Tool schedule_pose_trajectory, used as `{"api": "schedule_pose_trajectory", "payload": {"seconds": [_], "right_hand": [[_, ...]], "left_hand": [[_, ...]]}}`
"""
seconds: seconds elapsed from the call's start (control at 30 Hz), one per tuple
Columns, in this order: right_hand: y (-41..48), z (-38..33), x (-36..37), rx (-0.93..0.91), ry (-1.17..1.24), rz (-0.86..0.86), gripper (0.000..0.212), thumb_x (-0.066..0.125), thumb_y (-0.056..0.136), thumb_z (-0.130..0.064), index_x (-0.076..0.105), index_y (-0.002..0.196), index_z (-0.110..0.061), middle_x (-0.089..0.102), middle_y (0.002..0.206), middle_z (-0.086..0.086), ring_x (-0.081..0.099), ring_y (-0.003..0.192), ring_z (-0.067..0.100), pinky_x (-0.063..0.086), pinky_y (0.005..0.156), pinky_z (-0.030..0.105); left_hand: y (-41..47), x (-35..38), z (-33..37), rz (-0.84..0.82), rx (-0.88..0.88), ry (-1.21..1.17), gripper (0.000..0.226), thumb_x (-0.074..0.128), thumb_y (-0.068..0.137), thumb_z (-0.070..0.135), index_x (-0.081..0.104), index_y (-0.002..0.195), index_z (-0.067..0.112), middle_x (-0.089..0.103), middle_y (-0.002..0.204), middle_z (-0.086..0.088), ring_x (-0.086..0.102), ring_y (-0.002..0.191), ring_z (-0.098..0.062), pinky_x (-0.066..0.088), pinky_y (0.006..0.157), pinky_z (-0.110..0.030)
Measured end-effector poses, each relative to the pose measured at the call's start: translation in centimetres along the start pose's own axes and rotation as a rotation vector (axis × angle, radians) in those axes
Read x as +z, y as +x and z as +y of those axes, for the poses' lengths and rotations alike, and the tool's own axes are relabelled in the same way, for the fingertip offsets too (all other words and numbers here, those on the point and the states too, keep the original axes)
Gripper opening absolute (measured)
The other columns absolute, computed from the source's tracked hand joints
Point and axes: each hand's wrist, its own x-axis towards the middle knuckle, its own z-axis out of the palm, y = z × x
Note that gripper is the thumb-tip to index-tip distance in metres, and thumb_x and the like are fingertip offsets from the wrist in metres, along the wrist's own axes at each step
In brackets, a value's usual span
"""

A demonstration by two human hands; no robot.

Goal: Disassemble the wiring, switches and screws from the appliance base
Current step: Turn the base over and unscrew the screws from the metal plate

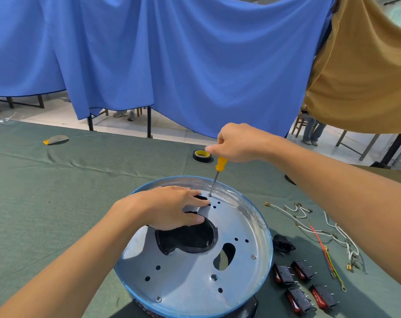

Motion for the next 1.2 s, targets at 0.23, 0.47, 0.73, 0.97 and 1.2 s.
{"api": "schedule_pose_trajectory", "payload": {"seconds": [0.23,0.47,0.73,0.97,1.2], "right_hand": [[0.06,-0.08,0.09,-0.011,0.01,-0.032,0.05,0.055,0.091,-0.051,0.059,0.076,-0.003,0.051,0.066,0.009,0.043,0.06,0.022,0.032,0.05,0.028],[0.04,-0.33,-0.09,-0.032,0.004,-0.041,0.033,0.06,0.086,-0.033,0.068,0.095,-0.003,0.068,0.088,0.016,0.053,0.071,0.023,0.039,0.053,0.027],[-0.05,-0.1,0.06,-0.012,0.037,-0.036,0.036,0.059,0.086,-0.03,0.066,0.105,0.001,0.068,0.093,0.021,0.05,0.068,0.021,0.038,0.05,0.026],[-0.09,-0.09,-0.04,0.02,0.025,0.001,0.04,0.057,0.092,-0.038,0.062,0.084,0.001,0.055,0.071,0.019,0.04,0.062,0.021,0.029,0.053,0.028],[-0.11,-0.28,0.02,0.028,-0.002,-0.01,0.046,0.053,0.092,-0.049,0.051,0.07,-0.009,0.045,0.063,0.004,0.044,0.06,0.023,0.03,0.05,0.027]], "left_hand": [[-0.01,0.04,-0.03,-0.001,0.003,0.004,0.053,0.041,0.096,0.056,0.028,0.147,0.048,0.012,0.16,0.021,0.008,0.148,-0.007,0.013,0.12,-0.04],[-0.03,0.12,-0.06,0.013,0.011,0.012,0.052,0.041,0.097,0.056,0.029,0.147,0.047,0.014,0.16,0.021,0.01,0.148,-0.007,0.015,0.119,-0.039],[0.06,0.14,-0.17,0.018,0.019,0.014,0.053,0.041,0.096,0.056,0.029,0.147,0.048,0.014,0.159,0.022,0.011,0.148,-0.009,0.016,0.119,-0.04],[0.07,0.16,-0.22,0.017,0.013,0.013,0.052,0.041,0.096,0.057,0.029,0.146,0.048,0.013,0.159,0.022,0.011,0.148,-0.008,0.016,0.119,-0.042],[0.04,0.13,-0.11,0.011,0.012,0.013,0.052,0.042,0.097,0.056,0.029,0.147,0.048,0.013,0.16,0.021,0.01,0.148,-0.008,0.014,0.119,-0.039]]}}
